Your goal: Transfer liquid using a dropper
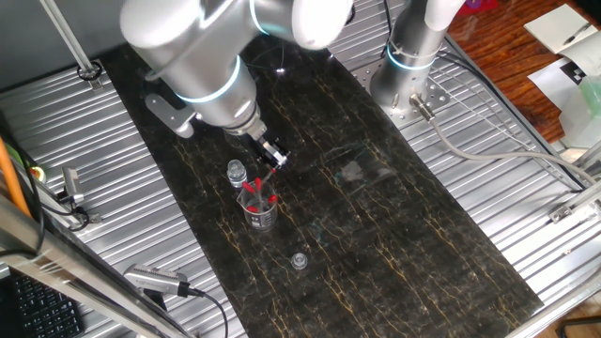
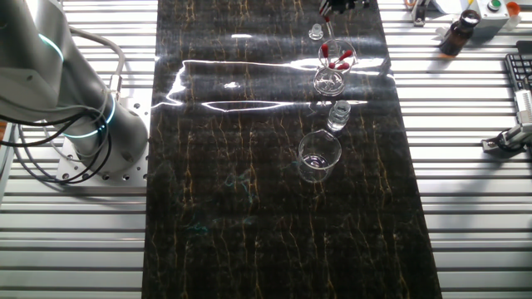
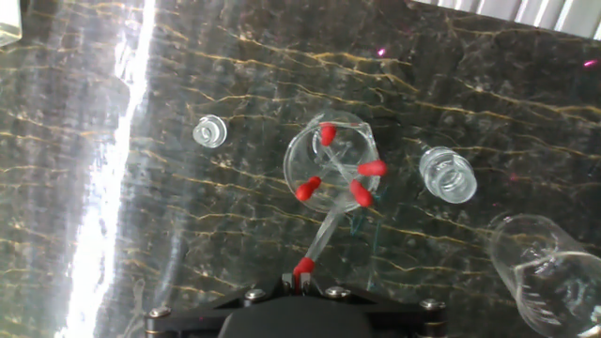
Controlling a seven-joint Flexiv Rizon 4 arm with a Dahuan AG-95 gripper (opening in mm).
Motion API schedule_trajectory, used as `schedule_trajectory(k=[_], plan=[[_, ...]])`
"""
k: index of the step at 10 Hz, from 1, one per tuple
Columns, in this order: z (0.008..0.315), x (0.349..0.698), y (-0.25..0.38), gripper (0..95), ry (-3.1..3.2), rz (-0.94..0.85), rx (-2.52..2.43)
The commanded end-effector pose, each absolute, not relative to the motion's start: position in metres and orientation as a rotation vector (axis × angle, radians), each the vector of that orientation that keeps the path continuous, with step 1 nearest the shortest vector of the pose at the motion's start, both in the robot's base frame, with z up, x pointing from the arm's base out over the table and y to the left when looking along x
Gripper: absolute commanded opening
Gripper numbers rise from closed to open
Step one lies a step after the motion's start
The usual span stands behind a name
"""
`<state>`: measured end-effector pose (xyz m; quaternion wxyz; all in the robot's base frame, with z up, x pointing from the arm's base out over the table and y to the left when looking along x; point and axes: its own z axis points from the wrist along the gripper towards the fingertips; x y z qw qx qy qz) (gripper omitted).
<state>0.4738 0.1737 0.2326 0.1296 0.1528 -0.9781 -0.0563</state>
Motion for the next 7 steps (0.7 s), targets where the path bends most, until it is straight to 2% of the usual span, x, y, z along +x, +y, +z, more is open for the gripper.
schedule_trajectory(k=[1,7], plan=[[0.226,0.475,0.172,0.0,-2.841,-0.167,0.458],[0.195,0.485,0.166,0.0,-2.842,-0.166,0.477]])
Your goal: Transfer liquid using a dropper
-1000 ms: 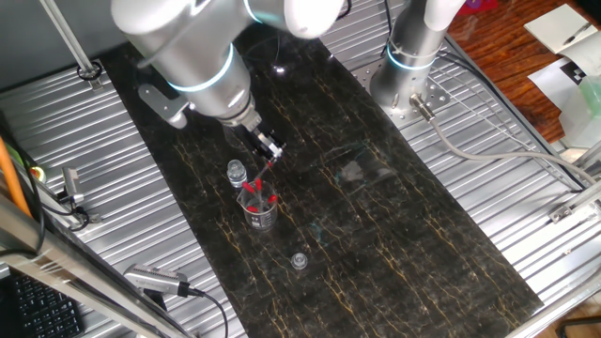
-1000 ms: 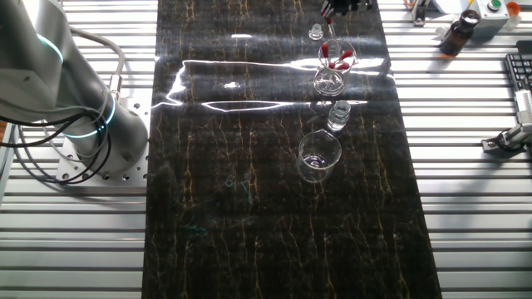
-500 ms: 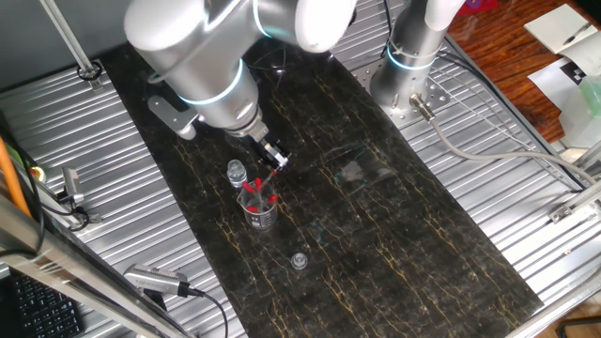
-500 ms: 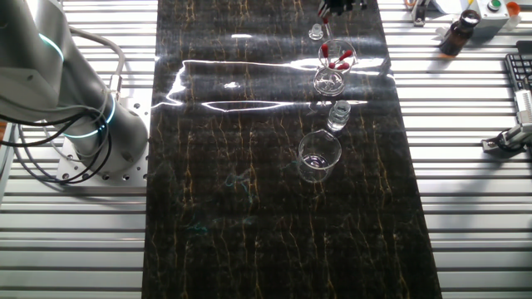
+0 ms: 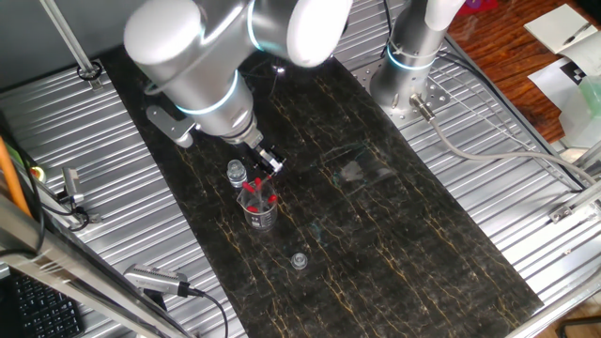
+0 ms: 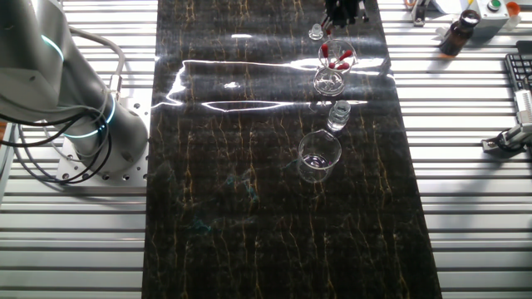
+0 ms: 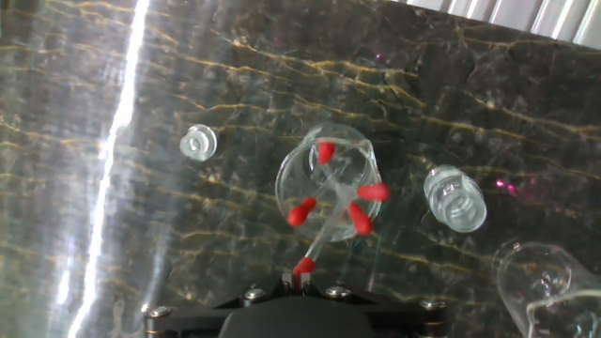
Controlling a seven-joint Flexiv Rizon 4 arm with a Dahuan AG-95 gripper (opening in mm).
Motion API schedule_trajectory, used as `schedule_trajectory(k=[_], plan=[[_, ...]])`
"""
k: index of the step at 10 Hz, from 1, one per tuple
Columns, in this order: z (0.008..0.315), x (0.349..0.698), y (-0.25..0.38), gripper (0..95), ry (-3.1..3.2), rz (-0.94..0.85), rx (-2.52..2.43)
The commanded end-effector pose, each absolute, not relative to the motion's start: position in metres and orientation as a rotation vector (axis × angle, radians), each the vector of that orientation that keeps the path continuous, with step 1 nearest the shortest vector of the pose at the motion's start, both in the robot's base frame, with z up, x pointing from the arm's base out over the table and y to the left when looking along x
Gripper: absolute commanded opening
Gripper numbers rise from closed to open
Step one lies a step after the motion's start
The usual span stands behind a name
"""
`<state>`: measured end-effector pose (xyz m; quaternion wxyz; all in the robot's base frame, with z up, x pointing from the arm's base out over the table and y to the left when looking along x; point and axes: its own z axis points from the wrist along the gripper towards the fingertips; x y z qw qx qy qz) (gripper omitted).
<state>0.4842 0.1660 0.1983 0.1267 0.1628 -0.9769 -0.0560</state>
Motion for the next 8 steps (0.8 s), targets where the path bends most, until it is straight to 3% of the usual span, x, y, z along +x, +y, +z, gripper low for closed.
schedule_trajectory(k=[1,8], plan=[[0.19,0.486,0.165,0.0,-2.84,-0.165,0.482],[0.155,0.492,0.161,0.0,-2.845,-0.15,0.478]])
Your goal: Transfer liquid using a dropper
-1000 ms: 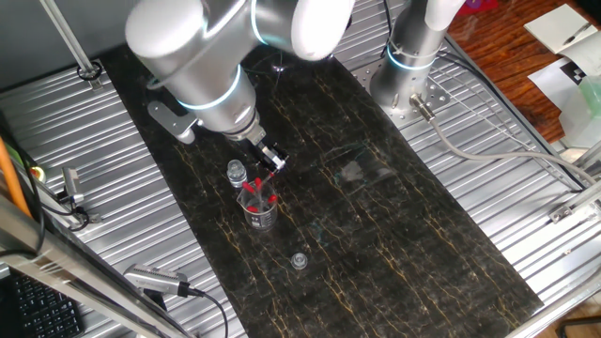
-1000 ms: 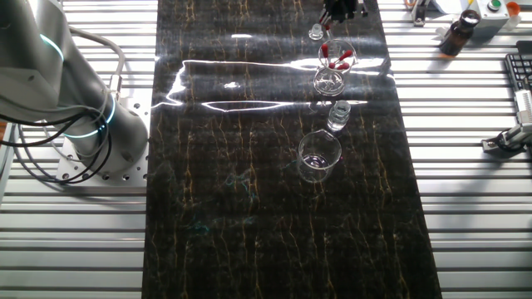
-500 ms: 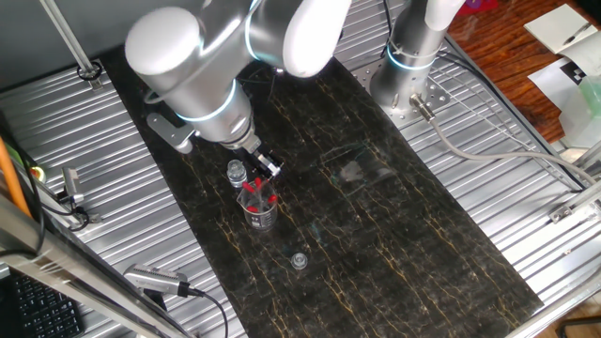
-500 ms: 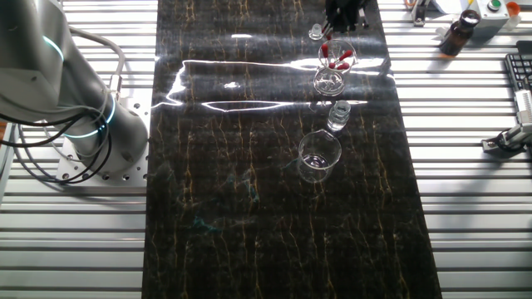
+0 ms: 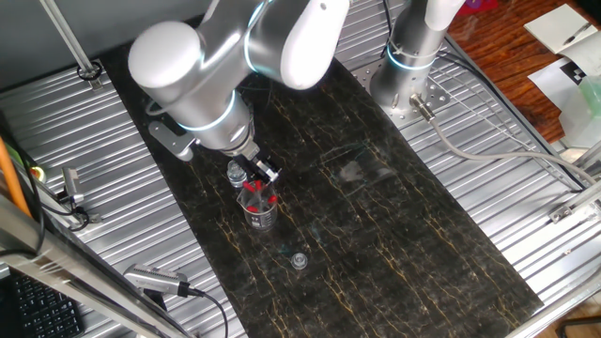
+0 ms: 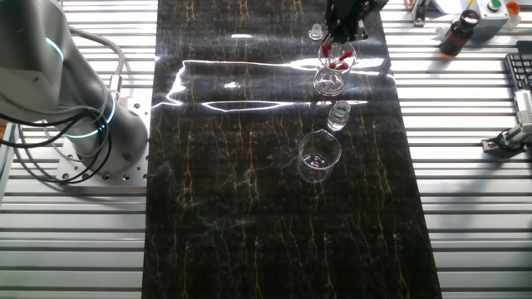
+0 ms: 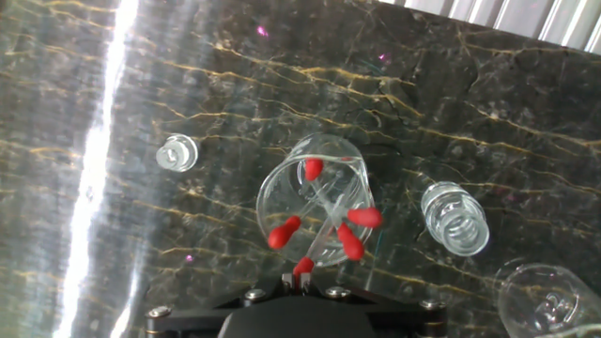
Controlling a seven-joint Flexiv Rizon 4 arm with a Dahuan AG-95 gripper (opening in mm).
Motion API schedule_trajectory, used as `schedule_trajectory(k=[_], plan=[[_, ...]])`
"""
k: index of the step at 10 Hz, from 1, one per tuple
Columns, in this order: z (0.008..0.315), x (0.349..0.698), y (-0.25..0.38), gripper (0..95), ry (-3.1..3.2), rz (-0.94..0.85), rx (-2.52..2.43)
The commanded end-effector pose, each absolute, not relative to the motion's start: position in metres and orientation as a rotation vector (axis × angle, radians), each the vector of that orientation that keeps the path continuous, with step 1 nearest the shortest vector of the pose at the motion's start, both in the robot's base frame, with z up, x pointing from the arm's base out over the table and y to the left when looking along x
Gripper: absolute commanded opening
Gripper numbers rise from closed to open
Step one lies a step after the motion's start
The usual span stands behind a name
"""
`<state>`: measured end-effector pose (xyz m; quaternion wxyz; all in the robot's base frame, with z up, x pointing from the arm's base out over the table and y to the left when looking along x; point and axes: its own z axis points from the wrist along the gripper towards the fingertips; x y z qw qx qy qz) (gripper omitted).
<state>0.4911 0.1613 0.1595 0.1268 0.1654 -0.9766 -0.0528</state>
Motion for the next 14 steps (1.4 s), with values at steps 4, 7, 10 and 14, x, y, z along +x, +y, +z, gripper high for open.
schedule_trajectory(k=[4,7,10,14], plan=[[0.147,0.494,0.159,0.0,-2.859,-0.144,0.472],[0.148,0.499,0.158,0.0,-2.86,-0.144,0.477],[0.143,0.504,0.158,0.0,-2.865,-0.14,0.468],[0.137,0.506,0.158,0.0,-2.868,-0.135,0.469]])
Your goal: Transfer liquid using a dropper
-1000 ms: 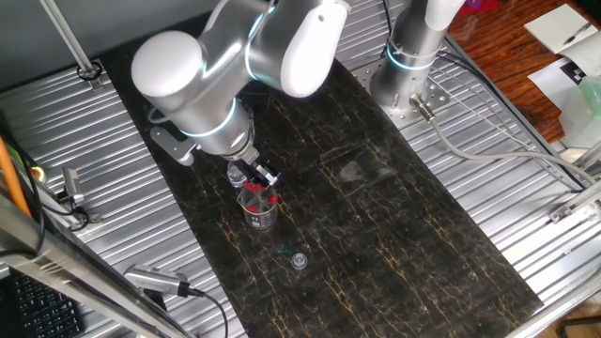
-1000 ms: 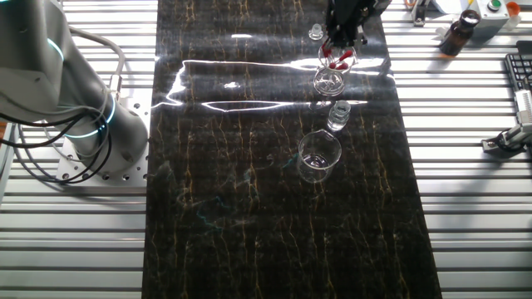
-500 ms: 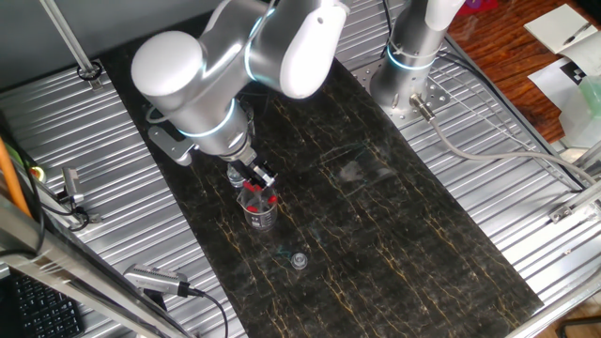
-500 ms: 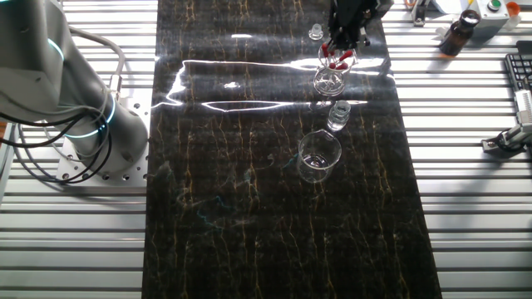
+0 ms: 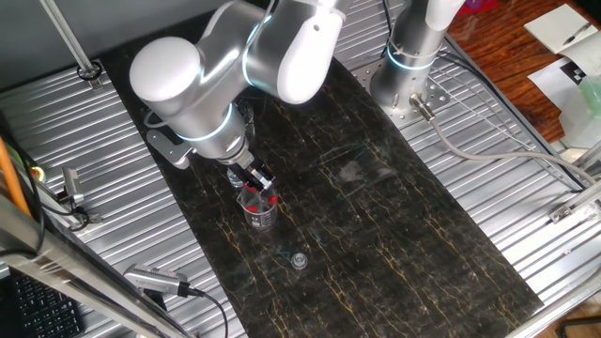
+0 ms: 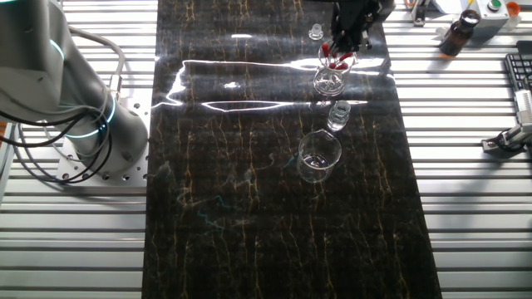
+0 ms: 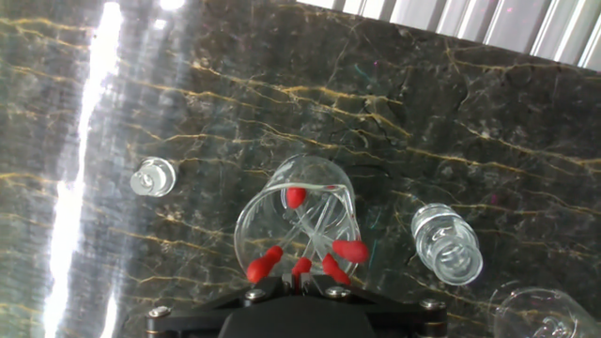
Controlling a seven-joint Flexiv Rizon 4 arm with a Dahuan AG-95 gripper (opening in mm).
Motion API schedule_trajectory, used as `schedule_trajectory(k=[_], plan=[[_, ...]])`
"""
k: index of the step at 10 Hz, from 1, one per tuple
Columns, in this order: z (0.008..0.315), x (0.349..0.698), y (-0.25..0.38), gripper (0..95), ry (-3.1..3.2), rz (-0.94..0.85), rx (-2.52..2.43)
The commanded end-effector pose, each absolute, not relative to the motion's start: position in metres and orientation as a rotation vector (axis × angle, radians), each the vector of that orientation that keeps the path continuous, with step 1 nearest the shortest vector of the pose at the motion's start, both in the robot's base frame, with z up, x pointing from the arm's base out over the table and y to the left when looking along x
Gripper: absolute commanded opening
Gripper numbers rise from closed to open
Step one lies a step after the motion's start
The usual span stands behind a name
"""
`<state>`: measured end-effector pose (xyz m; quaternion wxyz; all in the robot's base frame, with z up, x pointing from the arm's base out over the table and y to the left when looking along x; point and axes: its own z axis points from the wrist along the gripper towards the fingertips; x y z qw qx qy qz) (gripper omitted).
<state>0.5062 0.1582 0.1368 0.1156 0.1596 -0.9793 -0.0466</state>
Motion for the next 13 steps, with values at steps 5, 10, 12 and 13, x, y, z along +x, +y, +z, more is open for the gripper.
schedule_trajectory(k=[5,10,12,13], plan=[[0.1308,0.5063,0.1576,0.0,-2.871,-0.135,0.484],[0.1299,0.506,0.1574,0.0,-2.882,-0.131,0.516],[0.1291,0.5059,0.1574,0.0,-2.883,-0.126,0.517],[0.1285,0.5059,0.1573,0.0,-2.886,-0.126,0.527]])
